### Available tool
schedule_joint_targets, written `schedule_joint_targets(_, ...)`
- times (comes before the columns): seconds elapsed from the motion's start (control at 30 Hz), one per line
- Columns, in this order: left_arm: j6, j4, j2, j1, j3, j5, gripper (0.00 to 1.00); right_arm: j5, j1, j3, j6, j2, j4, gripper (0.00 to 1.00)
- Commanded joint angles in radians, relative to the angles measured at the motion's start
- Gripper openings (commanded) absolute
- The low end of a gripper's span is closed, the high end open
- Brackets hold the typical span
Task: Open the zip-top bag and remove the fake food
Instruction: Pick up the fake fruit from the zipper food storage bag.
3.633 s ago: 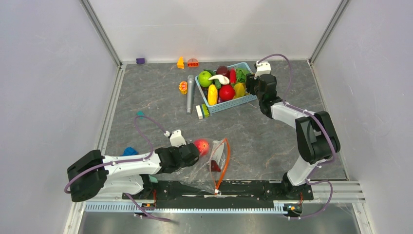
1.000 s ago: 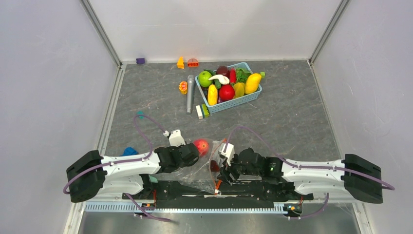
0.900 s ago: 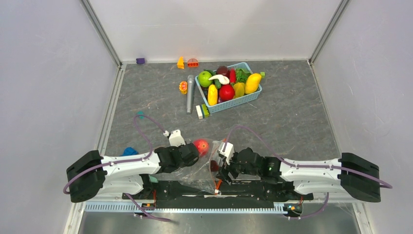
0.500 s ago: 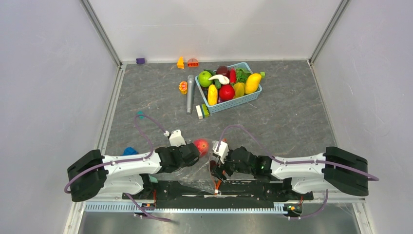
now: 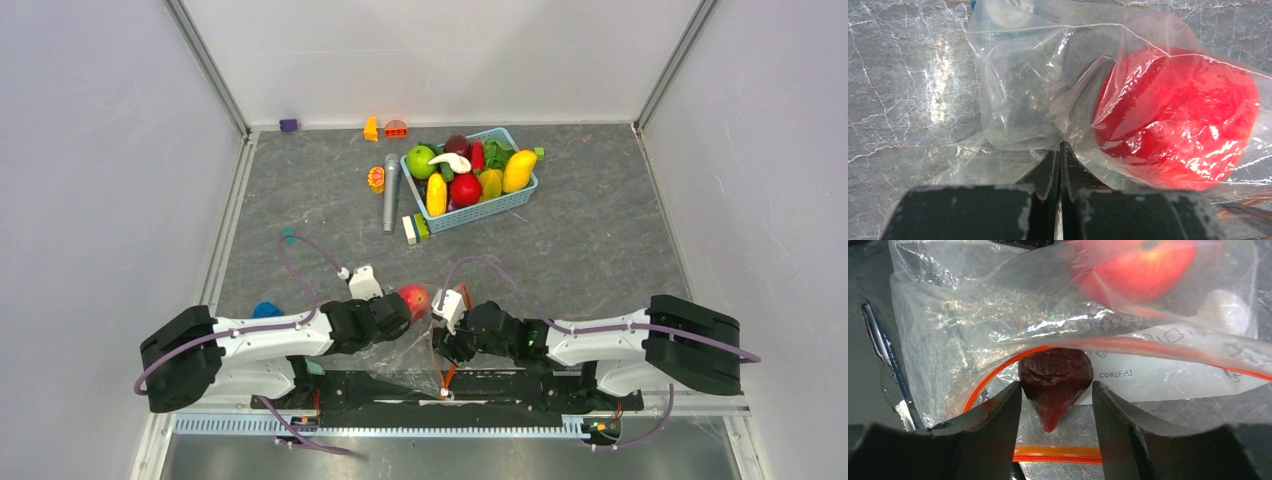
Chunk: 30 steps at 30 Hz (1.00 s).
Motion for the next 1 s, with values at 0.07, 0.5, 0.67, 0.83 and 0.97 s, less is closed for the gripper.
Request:
schedule_joint_targets(0.07, 0.003, 0.016, 0.005, 0.003, 0.011, -0.016, 0.02, 0.056, 0.004, 0.007, 0.044, -0.137, -0.062, 0.57)
schedule_joint_targets(0.5, 0.003, 0.044, 0.039, 0.003, 0.011, -0.007, 0.02, -0.001, 0.002, -0.029, 0.054, -0.351, -0.249, 0.55)
schedule_joint_targets(0.67, 0.004, 0.042, 0.035, 0.003, 0.013, -0.008, 0.02, 0.022, 0.002, -0.029, 0.015, -0.250, -0.153, 0.55)
schedule_joint_targets(0.83, 0.007, 0.041, 0.040, 0.003, 0.019, -0.009, 0.02, 0.049, 0.002, 0.013, -0.018, -0.136, -0.088, 0.62)
schedule_joint_targets(0.97, 0.007, 0.041, 0.044, 0.004, 0.021, -0.007, 0.02, 0.039, 0.003, 0.051, -0.038, -0.064, -0.062, 0.65)
